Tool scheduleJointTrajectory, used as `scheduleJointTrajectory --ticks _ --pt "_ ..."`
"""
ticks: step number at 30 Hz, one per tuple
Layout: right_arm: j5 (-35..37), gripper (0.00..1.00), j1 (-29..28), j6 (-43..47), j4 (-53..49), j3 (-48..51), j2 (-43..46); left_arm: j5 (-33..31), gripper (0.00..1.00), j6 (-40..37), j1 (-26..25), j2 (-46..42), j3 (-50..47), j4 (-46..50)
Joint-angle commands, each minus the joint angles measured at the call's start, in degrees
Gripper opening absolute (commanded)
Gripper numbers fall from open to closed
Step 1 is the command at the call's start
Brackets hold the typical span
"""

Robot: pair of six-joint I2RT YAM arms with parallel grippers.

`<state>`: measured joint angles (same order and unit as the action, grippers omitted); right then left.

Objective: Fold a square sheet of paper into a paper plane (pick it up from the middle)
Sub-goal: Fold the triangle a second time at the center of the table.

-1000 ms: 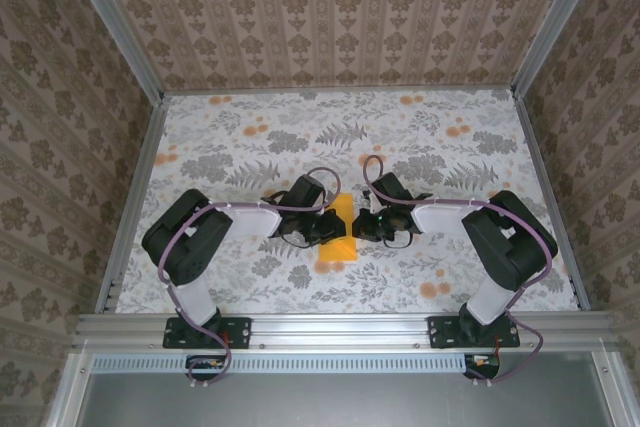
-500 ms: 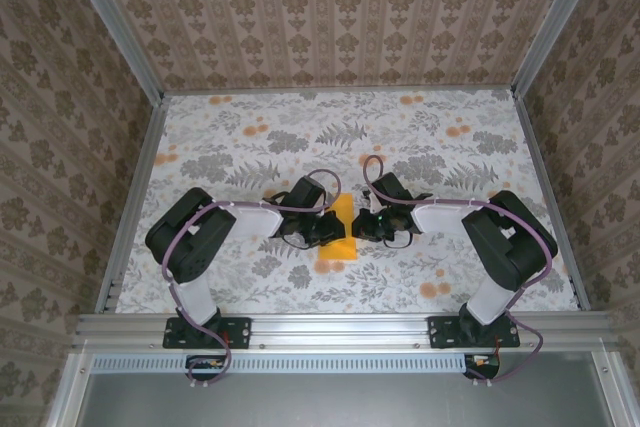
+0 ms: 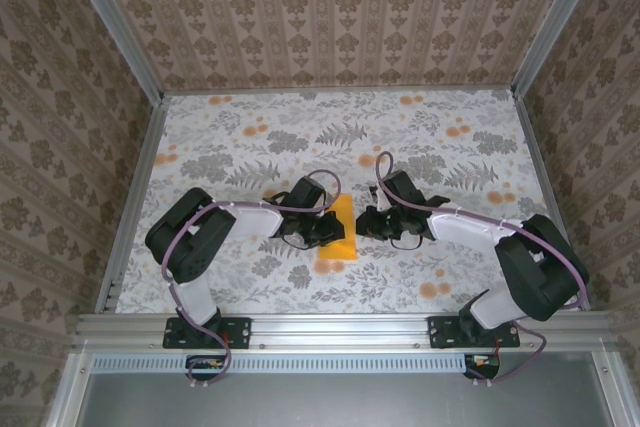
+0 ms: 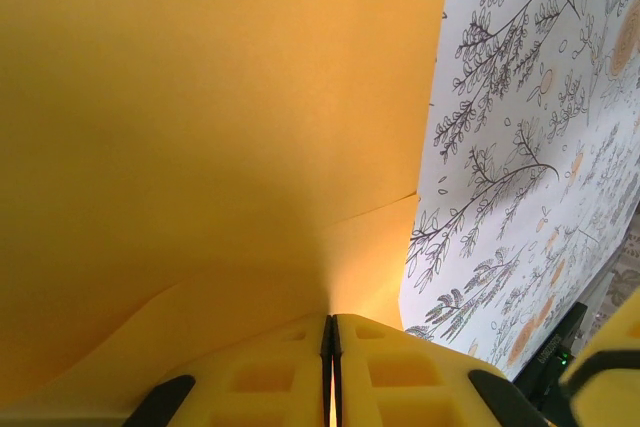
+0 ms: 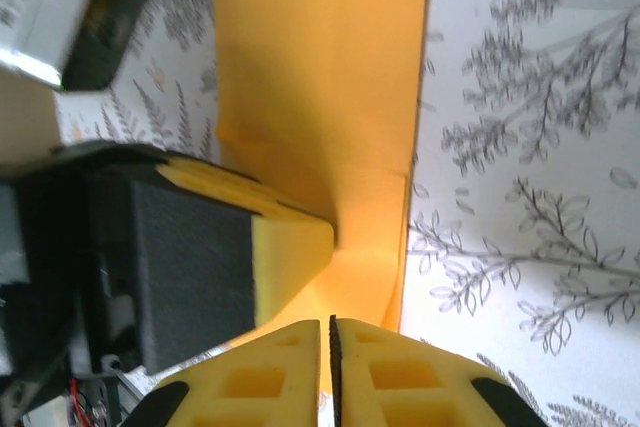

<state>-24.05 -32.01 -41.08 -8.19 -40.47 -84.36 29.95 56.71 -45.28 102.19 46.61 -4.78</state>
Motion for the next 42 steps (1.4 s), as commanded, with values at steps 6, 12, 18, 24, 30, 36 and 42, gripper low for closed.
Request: scheduleJointTrajectory --ticks 6,12,18,24,30,36,42 --pt "-1.66 0.10 -4.51 0.08 -2.87 0.09 -1.62 -2.27 0.13 -0.81 0.30 1.43 0.38 4.07" --pt "-1.70 0.09 -6.46 -0.17 -1.74 -1.49 -5.30 -2.44 0.13 -0.38 0.23 1.76 0.37 4.07" --pt "-0.14 0.09 -6.91 0.11 -2.52 -2.33 -7.05 -3.01 0.12 -0.03 0.19 1.70 0.53 4.95" --pt "2.54 0.09 -6.86 1.21 -5.20 -2.22 -6.82 -4.07 0.12 0.24 0.19 1.78 0.81 6.52" --pt "3.35 0.09 -6.91 2.02 -6.55 -1.81 -7.03 -4.46 0.12 0.16 0.19 1.95 1.03 7.26" --pt "4.11 0.09 -6.92 2.39 -7.35 -1.91 -7.05 -4.74 0.12 0.27 0.21 2.20 1.21 7.98" --pt "1.33 0.09 -7.14 2.19 -4.52 -1.98 -3.52 -5.13 0.11 0.29 0.10 2.57 1.40 8.80"
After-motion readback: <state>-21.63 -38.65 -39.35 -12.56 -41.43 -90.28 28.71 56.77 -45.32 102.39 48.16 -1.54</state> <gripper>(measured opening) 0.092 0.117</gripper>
